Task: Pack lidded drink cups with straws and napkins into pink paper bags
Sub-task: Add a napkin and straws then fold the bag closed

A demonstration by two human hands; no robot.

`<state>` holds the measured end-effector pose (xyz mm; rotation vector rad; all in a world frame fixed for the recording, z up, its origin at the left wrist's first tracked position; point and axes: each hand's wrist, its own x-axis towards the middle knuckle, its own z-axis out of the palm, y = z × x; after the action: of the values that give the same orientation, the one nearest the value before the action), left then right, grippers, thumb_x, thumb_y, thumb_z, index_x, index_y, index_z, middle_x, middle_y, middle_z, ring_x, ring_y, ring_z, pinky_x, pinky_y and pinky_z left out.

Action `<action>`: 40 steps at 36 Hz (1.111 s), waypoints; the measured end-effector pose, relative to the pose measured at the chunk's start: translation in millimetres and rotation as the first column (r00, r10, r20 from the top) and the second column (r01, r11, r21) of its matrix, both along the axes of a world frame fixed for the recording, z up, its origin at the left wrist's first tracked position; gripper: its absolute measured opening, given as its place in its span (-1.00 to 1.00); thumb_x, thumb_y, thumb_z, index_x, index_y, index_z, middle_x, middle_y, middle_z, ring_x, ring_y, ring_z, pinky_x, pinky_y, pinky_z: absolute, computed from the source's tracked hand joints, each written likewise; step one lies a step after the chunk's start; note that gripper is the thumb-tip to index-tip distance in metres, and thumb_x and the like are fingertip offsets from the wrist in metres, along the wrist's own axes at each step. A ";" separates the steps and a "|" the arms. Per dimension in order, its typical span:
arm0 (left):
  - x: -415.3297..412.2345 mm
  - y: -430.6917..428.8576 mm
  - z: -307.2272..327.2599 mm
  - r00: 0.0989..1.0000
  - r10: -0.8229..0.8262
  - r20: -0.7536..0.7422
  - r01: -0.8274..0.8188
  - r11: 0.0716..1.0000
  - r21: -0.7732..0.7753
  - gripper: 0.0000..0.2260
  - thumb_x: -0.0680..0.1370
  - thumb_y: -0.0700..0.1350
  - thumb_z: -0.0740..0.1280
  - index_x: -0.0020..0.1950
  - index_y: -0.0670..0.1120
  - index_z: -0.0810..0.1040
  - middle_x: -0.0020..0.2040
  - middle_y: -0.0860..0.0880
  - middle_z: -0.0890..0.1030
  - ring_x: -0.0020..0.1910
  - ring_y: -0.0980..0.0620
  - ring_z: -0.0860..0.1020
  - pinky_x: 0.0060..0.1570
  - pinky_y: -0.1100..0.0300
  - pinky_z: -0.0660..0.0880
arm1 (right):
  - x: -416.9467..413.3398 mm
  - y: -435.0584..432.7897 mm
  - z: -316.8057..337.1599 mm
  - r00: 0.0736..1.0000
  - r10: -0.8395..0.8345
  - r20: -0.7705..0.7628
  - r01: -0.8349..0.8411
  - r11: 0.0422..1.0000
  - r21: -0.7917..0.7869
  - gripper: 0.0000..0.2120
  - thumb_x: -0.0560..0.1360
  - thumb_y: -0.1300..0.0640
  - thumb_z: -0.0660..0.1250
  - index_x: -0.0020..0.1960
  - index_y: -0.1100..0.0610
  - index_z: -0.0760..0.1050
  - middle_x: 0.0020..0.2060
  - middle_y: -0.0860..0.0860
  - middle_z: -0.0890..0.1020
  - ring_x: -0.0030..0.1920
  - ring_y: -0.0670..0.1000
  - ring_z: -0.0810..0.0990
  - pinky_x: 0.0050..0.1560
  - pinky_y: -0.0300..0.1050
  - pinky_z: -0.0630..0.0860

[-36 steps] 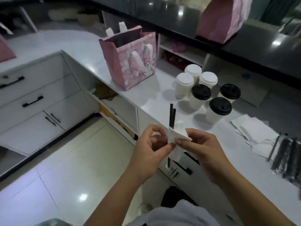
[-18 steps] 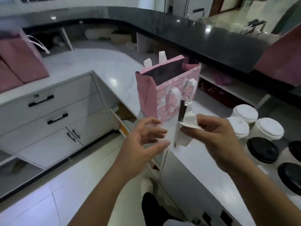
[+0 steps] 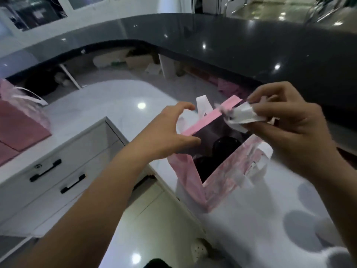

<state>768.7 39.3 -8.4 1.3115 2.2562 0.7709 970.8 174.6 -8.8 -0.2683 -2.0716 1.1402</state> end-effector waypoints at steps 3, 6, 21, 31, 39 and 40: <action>-8.8 15.2 -9.9 0.996 -0.082 0.036 0.084 0.995 -0.046 -0.31 0.39 0.01 0.56 0.40 0.30 0.29 0.38 0.14 0.34 0.12 0.20 0.48 -0.19 0.40 0.50 | -10.4 8.7 -1.4 0.974 -0.007 0.226 -0.035 0.983 0.182 -0.80 0.46 -0.08 0.35 0.06 -0.31 0.56 0.07 -0.12 0.46 -0.06 -0.18 0.50 -0.12 -0.38 0.47; -23.6 25.0 -14.6 0.994 -0.104 -0.013 0.104 0.994 -0.029 -0.36 0.41 -0.11 0.51 0.36 0.31 0.33 0.32 0.15 0.43 0.19 0.15 0.49 -0.01 0.25 0.54 | -14.0 15.6 -2.6 0.923 0.009 0.384 -0.091 0.976 0.196 -0.75 0.39 -0.15 0.29 0.04 -0.27 0.60 0.02 -0.23 0.48 -0.05 -0.09 0.57 -0.18 -0.21 0.57; -115.3 67.8 -13.9 0.908 -0.367 0.200 0.336 0.926 0.175 -0.66 0.46 -0.17 0.51 0.14 0.17 0.58 -0.05 0.17 0.67 -0.01 0.25 0.63 -0.08 0.42 0.57 | -101.6 23.3 -9.2 0.478 -0.308 0.823 -0.089 0.915 0.394 -0.81 0.57 0.10 0.26 0.05 -0.04 0.64 0.01 -0.14 0.66 -0.06 -0.07 0.62 0.00 -0.07 0.58; -160.7 95.1 -25.2 0.823 -0.502 0.266 0.454 0.863 0.223 -0.70 0.47 -0.12 0.52 0.14 0.12 0.59 -0.07 0.19 0.68 -0.03 0.24 0.64 -0.05 0.34 0.61 | -177.9 14.7 -52.9 0.226 -0.154 0.962 -0.110 0.977 0.183 -0.69 0.55 0.23 0.28 0.25 0.03 0.56 0.12 0.00 0.63 0.04 0.07 0.61 0.11 -0.01 0.55; -184.6 127.5 -26.7 0.731 -0.609 0.307 0.559 0.793 0.241 -0.74 0.50 -0.17 0.48 0.08 0.14 0.60 -0.10 0.19 0.68 -0.06 0.29 0.63 -0.17 0.41 0.58 | -174.5 18.5 -30.1 0.212 -0.171 0.962 0.087 0.984 0.156 -0.65 0.56 0.05 0.28 0.33 -0.17 0.47 0.26 -0.18 0.57 0.16 -0.08 0.56 0.20 -0.08 0.51; -186.4 132.6 -26.3 0.714 -0.628 0.308 0.580 0.778 0.241 -0.75 0.51 -0.20 0.47 0.06 0.13 0.61 -0.10 0.18 0.68 -0.06 0.29 0.63 -0.19 0.42 0.57 | -169.2 14.7 -20.0 0.246 -0.211 0.946 0.116 0.975 0.187 -0.64 0.56 0.01 0.28 0.34 -0.19 0.46 0.26 -0.24 0.55 0.17 -0.14 0.54 0.20 -0.13 0.49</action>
<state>582.3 171.8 -34.6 1.6679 1.3561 0.8282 801.6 189.4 -28.9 -1.4615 -3.0148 0.7543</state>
